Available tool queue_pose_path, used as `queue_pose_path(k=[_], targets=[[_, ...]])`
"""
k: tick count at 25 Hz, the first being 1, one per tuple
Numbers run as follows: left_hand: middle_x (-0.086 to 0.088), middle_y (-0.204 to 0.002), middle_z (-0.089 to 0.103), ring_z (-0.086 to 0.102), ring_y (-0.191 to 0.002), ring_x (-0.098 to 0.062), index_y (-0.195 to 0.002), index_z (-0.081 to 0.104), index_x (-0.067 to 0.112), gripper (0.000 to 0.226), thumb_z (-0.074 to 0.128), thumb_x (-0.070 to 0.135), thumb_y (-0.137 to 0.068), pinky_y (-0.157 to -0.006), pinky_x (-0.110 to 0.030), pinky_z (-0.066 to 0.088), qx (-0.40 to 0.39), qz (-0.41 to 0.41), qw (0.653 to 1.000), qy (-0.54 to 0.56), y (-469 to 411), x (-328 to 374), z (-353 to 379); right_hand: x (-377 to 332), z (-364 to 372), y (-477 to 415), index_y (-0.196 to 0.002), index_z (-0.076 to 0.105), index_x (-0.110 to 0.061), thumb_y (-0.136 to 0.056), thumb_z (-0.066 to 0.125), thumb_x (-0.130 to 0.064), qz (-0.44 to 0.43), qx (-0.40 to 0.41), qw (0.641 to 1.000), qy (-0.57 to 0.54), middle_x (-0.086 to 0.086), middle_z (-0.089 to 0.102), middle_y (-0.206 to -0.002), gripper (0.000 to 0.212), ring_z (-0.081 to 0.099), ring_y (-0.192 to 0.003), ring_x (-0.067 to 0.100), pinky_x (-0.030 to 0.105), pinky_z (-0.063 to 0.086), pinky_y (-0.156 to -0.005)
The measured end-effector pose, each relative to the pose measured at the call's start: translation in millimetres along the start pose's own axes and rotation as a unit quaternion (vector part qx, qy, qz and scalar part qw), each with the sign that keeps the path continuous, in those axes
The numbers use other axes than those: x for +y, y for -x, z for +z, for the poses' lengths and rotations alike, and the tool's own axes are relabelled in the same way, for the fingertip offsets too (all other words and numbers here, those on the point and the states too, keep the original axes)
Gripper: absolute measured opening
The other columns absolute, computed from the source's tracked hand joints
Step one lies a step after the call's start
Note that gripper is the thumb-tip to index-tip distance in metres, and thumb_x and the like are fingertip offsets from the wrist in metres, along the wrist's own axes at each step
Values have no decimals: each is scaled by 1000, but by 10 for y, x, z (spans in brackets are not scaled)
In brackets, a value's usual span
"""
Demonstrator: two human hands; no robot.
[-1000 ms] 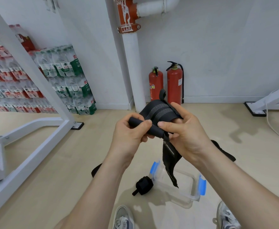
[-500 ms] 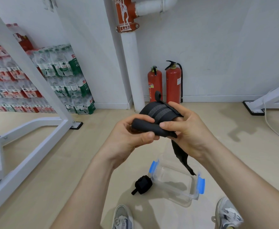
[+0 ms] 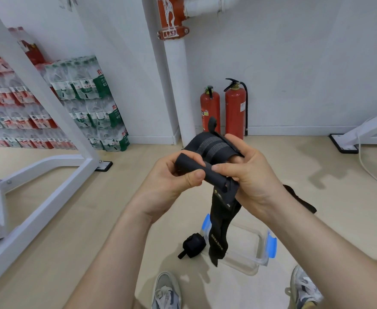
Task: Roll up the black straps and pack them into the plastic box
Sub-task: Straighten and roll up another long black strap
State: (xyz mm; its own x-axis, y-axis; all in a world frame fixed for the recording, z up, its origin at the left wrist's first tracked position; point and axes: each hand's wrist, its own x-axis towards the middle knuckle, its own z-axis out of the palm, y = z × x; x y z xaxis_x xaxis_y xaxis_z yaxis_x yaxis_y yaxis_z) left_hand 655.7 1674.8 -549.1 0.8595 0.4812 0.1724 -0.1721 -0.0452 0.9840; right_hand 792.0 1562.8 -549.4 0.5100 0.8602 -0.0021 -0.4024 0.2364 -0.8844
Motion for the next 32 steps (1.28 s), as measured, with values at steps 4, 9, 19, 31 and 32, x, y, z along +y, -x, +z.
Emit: queue_pose_path(k=[4,9,19,31,32], targets=[[2,-76,69,68,-71,-15,-78,71,23,16,81,21,-66,-65,-23,54,82,0,996,20,-19,1,111,-5,11,-26,-149,38,-18,-79,60,23,-71,46,995,60,12,69,-120,84,71,-104,22,38,57,-82],[-4,-79,68,71,-75,-23,-79,66,16,12,73,10,-71,-62,-27,57,129,14,990,62,-52,-24,204,-46,6,-11,-148,39,-20,-82,59,21,-84,44,992,78,16,71,-113,80,68,-84,18,18,50,-53],[0,-69,68,69,-62,-21,-96,52,16,39,83,16,-73,-65,-32,54,172,-18,985,29,-74,3,214,-73,-21,11,-134,49,-11,-77,65,18,-6,-12,1000,-18,7,76,-91,66,73,-72,18,23,55,-58],[1,-79,67,70,-60,-17,-121,58,18,48,82,16,-79,-58,-28,57,275,-34,954,-114,-41,47,324,131,17,-31,-94,67,-4,-86,58,13,0,6,1000,-29,8,73,-78,21,71,-69,19,25,55,-57],[-5,-80,69,72,-64,-20,-122,58,15,46,80,15,-81,-60,-29,59,284,-49,955,-68,-44,42,310,123,18,-30,-101,68,-1,-85,61,10,-1,-11,999,-32,9,74,-85,21,72,-77,19,24,56,-64]])
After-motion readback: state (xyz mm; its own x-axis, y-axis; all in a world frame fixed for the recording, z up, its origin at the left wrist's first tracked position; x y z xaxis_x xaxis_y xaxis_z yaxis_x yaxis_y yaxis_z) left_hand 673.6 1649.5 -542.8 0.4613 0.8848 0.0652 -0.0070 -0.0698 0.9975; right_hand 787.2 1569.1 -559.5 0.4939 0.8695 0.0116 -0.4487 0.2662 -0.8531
